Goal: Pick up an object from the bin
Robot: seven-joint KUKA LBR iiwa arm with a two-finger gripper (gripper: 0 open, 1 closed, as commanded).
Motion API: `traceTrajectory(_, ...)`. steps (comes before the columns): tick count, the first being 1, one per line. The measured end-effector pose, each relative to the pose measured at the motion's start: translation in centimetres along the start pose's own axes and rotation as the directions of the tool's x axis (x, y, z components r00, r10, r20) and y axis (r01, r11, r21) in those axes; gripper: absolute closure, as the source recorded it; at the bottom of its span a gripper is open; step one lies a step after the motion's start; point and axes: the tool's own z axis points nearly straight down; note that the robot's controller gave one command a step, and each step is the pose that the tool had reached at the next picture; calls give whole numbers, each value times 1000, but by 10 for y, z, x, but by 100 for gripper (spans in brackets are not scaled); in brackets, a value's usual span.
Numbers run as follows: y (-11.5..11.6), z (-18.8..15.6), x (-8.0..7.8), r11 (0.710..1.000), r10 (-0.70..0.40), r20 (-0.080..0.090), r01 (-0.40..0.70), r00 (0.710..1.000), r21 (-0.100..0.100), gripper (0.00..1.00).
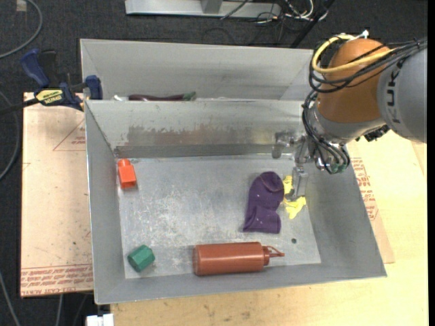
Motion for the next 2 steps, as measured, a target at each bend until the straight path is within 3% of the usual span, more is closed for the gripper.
traceTrajectory(1, 16, 29, -3, 994, -113, -1, 113, 994, -1, 0)
traceTrajectory(2, 19, 51, -9, 960, -281, -5, 281, 960, -6, 0)
